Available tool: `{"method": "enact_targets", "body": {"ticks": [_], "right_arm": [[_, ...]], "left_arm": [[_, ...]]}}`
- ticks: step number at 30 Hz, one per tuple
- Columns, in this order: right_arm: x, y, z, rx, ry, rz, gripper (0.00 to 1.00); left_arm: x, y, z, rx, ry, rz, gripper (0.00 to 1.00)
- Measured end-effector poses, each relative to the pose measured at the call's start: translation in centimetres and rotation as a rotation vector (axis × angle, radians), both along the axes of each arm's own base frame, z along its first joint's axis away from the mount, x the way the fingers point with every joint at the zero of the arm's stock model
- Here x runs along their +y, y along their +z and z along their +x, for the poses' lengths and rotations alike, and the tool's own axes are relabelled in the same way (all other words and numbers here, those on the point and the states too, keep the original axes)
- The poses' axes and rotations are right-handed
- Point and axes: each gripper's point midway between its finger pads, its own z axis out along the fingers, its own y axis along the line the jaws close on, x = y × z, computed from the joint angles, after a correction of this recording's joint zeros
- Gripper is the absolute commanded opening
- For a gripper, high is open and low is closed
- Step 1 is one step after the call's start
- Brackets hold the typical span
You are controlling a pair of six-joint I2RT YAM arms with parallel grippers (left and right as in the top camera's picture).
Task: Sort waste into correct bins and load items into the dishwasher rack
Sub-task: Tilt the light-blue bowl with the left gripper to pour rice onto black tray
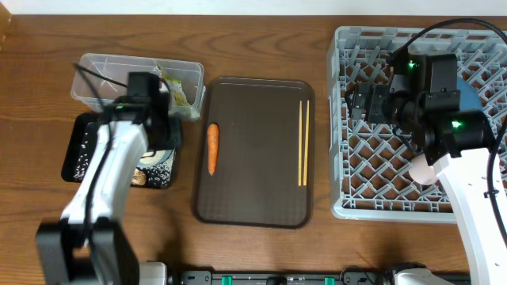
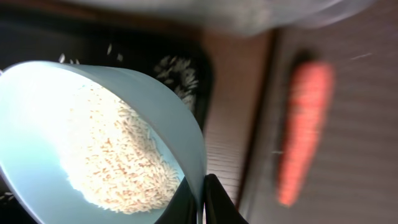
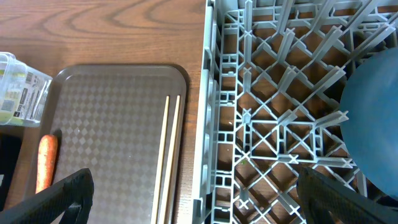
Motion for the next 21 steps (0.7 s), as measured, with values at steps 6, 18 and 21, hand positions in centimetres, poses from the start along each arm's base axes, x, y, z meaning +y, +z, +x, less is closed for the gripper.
{"method": "enact_targets", "body": {"ticks": [6, 18, 21], "right_arm": [[0.0, 0.0, 0.0, 0.000, 0.000, 0.000, 0.97], [0.0, 0.0, 0.0, 0.001, 0.000, 0.000, 0.97], [0.0, 0.0, 0.0, 0.001, 0.000, 0.000, 0.97]], "left_arm": [[0.5, 3.7, -0.3, -0.096, 0.059, -0.206, 0.06], [5.6, 6.7, -0.9, -0.317, 0.151, -0.840, 0.06], [5.4, 5.9, -1.3, -0.353, 0.119, -0.956, 0.06]]}}
